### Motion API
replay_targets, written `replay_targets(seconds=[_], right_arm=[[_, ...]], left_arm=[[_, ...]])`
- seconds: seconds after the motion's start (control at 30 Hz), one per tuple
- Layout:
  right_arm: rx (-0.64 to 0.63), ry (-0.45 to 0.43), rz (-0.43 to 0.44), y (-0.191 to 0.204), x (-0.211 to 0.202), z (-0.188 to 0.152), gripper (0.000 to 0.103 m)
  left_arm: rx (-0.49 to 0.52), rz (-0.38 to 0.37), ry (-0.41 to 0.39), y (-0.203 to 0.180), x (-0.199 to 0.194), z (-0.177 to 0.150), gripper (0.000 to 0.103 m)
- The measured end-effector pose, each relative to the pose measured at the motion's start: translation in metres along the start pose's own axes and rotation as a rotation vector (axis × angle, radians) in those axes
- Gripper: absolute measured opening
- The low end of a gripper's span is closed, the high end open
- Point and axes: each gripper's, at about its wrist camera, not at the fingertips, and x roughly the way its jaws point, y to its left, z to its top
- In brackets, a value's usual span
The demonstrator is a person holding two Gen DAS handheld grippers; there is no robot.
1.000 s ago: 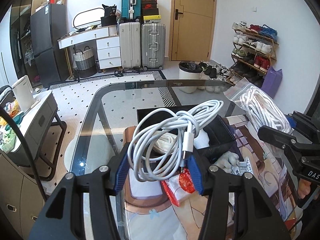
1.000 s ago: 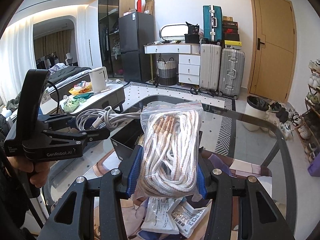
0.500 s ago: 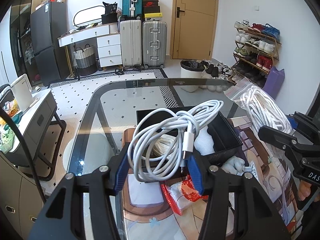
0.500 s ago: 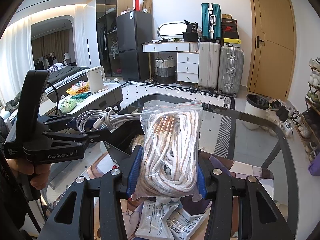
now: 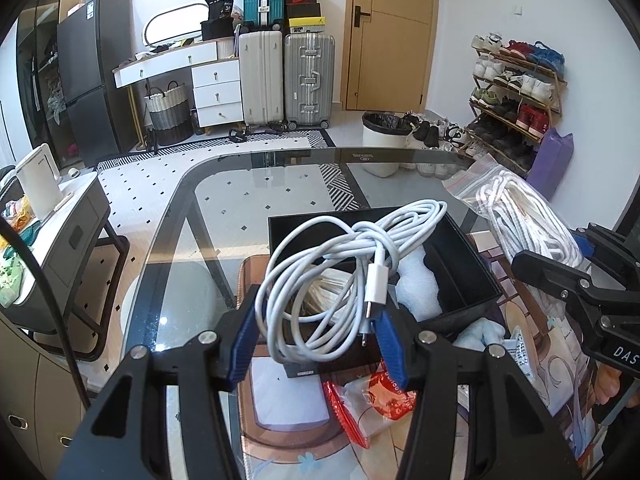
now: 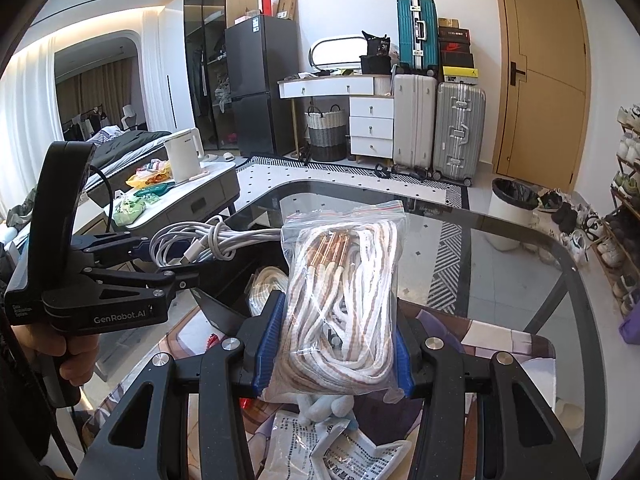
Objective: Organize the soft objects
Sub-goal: 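Lift the bagged rope and coiled cable with both grippers toward the black box, then lower the coiled cable into the box with the left gripper while the right lowers the bagged rope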
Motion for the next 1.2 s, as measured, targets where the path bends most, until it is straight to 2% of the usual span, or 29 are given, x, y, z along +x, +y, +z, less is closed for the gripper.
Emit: replay_targets(seconds=[0.83, 1.0, 1.2], right_arm=[[0.011, 0.044, 0.026, -0.008, 0.05, 0.005, 0.047], [0.006, 0.05, 0.033, -0.005, 0.058, 0.005, 0.047], [-0.001, 0.06, 0.042, -0.005, 0.067, 0.005, 0.047]], left_arm=[[-0.02, 0.031, 0.032, -0.002, 0.034, 0.005, 0.052], [-0.022, 0.036, 0.03, 0.001, 0.035, 0.006, 0.048], [-0.018, 0.035, 0.032, 0.001, 0.035, 0.008, 0.047]])
